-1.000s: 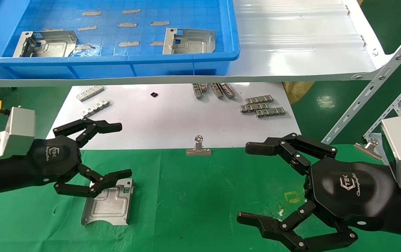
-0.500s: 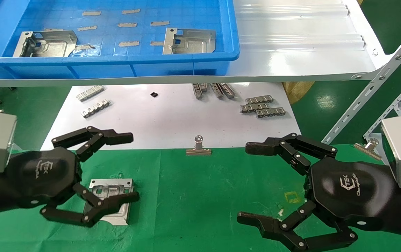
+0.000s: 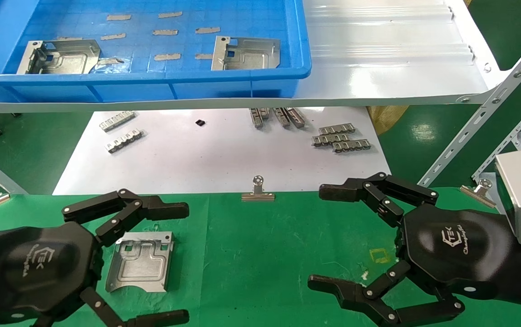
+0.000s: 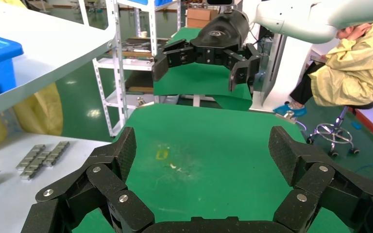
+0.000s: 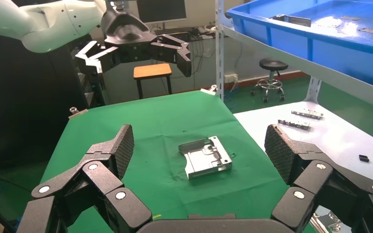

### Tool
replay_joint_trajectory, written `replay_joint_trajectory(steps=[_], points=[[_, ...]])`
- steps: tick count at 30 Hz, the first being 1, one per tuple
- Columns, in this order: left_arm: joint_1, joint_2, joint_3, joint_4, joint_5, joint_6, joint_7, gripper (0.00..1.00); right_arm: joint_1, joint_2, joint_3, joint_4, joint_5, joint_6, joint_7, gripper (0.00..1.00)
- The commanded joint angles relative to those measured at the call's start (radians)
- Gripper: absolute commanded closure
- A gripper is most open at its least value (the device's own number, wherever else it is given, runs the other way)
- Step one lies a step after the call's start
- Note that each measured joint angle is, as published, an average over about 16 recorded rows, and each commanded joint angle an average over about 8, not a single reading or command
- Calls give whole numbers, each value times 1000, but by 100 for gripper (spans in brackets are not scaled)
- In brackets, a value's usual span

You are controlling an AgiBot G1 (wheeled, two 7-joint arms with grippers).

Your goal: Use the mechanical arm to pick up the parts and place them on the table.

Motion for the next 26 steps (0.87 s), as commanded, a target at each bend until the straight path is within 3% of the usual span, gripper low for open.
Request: replay_joint_trajectory(steps=[1, 26], points=[[9, -4, -7, -19, -6, -1, -9, 0, 0, 0, 0, 0, 0, 0, 0, 0], [-7, 3, 6, 16, 5, 0, 5, 0, 0, 0, 0, 0, 0, 0, 0, 0]])
